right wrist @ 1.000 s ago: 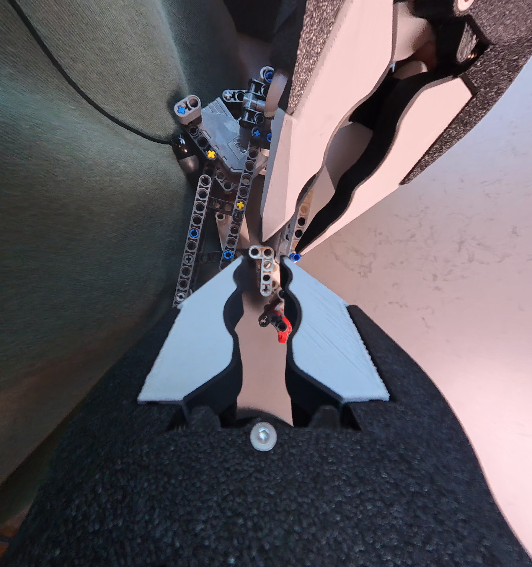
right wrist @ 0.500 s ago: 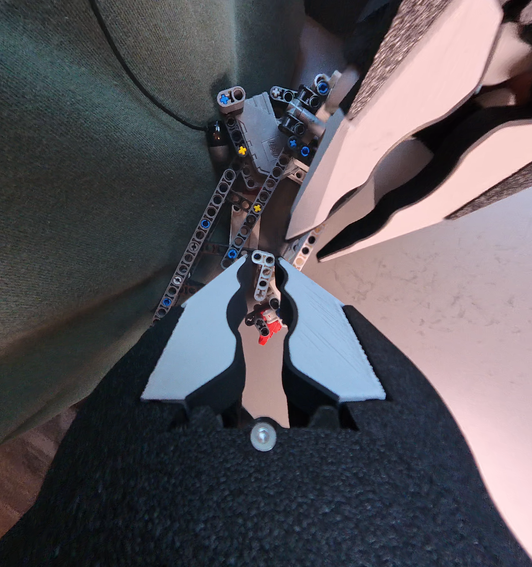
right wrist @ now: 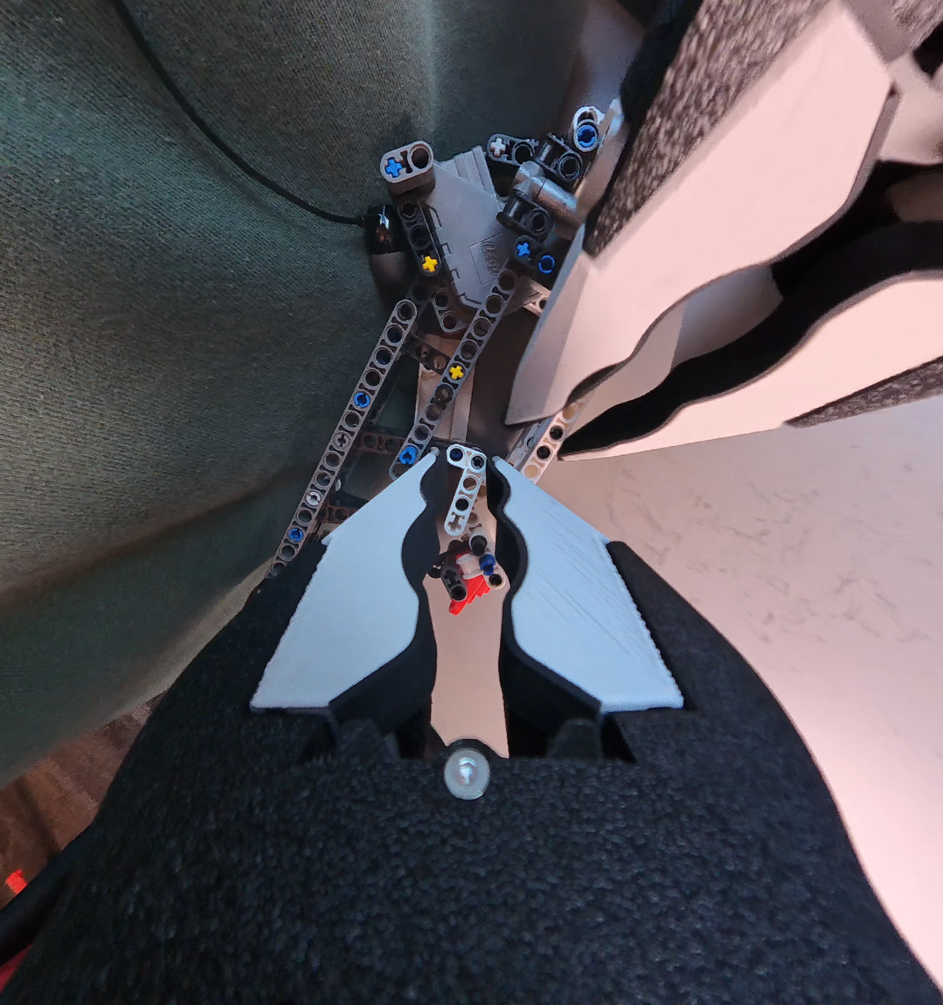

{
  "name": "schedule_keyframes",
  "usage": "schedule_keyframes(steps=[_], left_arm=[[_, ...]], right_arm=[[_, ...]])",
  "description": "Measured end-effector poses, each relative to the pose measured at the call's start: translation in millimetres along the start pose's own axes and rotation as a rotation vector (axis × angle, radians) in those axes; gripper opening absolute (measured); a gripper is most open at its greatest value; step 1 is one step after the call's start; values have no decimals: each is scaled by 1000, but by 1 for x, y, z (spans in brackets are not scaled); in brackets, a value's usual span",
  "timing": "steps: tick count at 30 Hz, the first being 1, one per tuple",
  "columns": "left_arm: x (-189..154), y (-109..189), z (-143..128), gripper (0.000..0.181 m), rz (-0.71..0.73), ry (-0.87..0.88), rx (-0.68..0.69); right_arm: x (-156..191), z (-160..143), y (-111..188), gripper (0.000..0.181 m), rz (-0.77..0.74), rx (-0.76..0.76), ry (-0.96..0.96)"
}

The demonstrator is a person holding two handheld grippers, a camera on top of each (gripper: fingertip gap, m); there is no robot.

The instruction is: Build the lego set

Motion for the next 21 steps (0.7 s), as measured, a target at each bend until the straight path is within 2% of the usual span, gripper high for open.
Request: schedule_keyframes(steps=[6,13,14,16,21], left_arm=[[-1,-7,-8,16,12,-8,14],[4,-4,-7,15,43,-8,0],[4,-5,-6,15,43,-9,0],[4,-5,-6,15,47,-15,1],[4,-6,-5,14,56,-10,-9]], right_arm=[[2,-2,-4,13,-1,-93,-33],[8,-7,12,16,-206,-193,-62],[9,-7,18,11,-223,-204,-75],[8,-12,19,5,-231,-180,-95],[8,-16,11,5,-172,-149,-130]])
Point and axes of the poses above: each gripper's, where its closed fingertips meet, y back along the fingers, z out of its top, x = y × z across the jaws, the point moved 4 cm from there along y, back along the fingers, and after that the axes turned 15 degrees about z, right-handed, at the moved point
